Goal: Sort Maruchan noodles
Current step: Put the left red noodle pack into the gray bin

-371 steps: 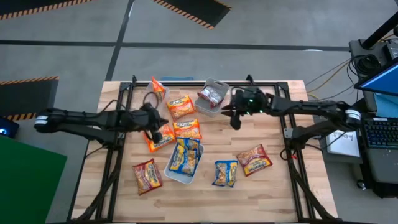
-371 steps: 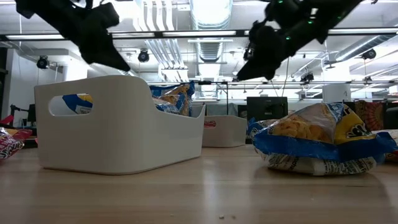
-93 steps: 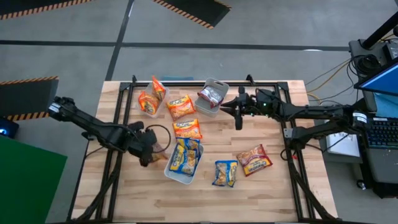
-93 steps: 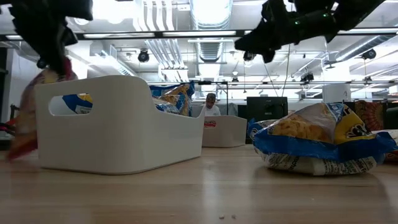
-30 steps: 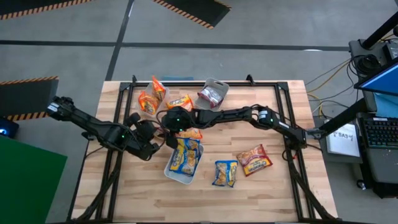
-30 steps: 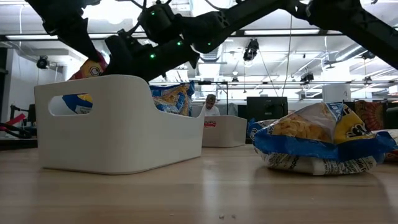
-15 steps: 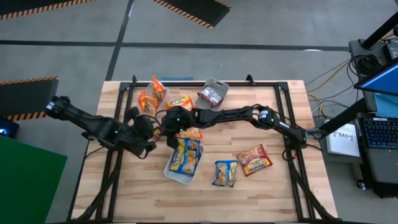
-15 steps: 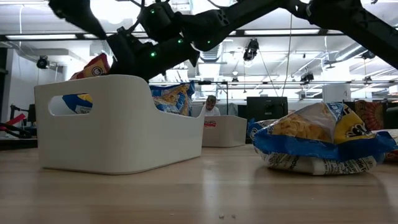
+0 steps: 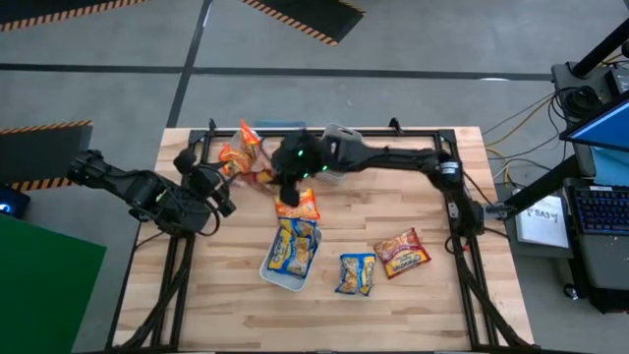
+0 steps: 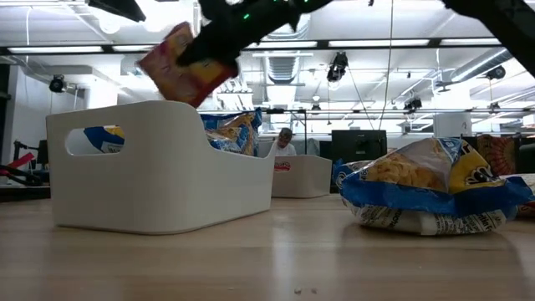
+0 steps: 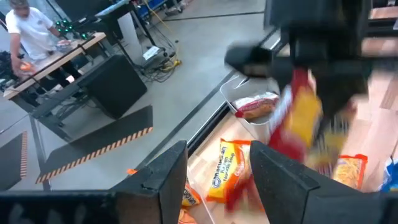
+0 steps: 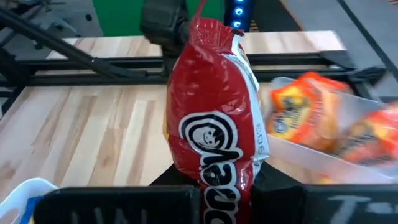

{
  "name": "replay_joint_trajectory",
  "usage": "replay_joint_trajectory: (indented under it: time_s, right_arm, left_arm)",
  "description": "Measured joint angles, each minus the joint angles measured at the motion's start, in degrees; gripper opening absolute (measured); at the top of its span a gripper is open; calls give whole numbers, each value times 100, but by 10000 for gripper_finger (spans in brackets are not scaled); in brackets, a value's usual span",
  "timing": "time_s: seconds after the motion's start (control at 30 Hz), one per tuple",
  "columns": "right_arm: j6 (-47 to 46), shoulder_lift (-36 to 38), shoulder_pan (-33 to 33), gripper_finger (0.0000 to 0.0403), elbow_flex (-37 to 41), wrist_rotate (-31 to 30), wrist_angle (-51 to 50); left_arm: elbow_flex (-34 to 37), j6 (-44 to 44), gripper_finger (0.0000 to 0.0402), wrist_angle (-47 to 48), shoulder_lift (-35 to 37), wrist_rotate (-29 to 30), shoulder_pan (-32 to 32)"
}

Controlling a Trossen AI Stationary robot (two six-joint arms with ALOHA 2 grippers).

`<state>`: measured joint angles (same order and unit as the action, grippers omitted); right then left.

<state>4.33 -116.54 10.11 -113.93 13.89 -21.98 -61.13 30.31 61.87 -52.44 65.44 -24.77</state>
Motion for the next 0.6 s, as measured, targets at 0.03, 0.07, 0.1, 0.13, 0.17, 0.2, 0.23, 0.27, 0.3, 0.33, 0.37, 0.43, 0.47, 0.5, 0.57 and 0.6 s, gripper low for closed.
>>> replay_joint_trajectory:
  time_s: [0.03, 0.07, 0.1, 0.13, 0.17, 0.2, 0.23, 0.27, 0.3, 0.33, 0.37, 0.43, 0.47, 0.5, 0.57, 0.6]
  right_arm:
    - [18, 121, 59, 23, 0, -1, -151]
    - [74, 234, 125, 23, 0, -17, -350]
    - [133, 344, 198, 23, 0, -38, -601]
    - [194, 438, 282, 23, 0, -35, -833]
    - [272, 520, 374, 23, 0, -38, -1002]
    - [330, 605, 491, 23, 0, -58, -1208]
    - [390, 685, 603, 23, 0, -128, -1437]
    - [442, 766, 728, 22, 0, -283, -1650]
    - [538, 827, 862, 22, 0, -446, -1826]
    - [658, 874, 992, 22, 0, -632, -2015]
    - [791, 917, 1138, 22, 0, -811, -2231]
    - [956, 938, 1451, 22, 0, -1090, -2603]
    - [1027, 937, 1618, 22, 0, -1148, -2729]
    - [1098, 912, 1791, 22, 0, -1125, -2862]
    - [1265, 828, 2104, 22, 0, -1108, -3074]
    - [1346, 763, 2258, 22, 0, -1106, -3151]
  left_arm:
    - [4, 2, 158, 0, 13, 7, 0]
    - [8, 7, 157, -2, 15, 5, 0]
    - [10, 18, 156, 0, 7, 6, 0]
    - [13, 31, 156, -3, -3, 5, 0]
    - [23, 37, 155, -7, -16, 5, 0]
    - [42, 46, 155, -11, -43, 6, 0]
    - [62, 70, 155, -13, -74, 5, 0]
    - [89, 80, 155, -23, -97, 4, 0]
    - [122, 84, 155, -26, -127, 2, 0]
    - [152, 102, 155, -28, -164, 5, 0]
    - [185, 128, 155, -33, -191, 12, 0]
    - [277, 181, 155, -39, -254, 12, 0]
    - [322, 194, 155, -63, -276, 32, 0]
    - [374, 213, 155, -86, -296, 92, 0]
    - [445, 238, 155, -101, -336, 156, -3]
    - [459, 257, 155, -105, -357, 161, -2]
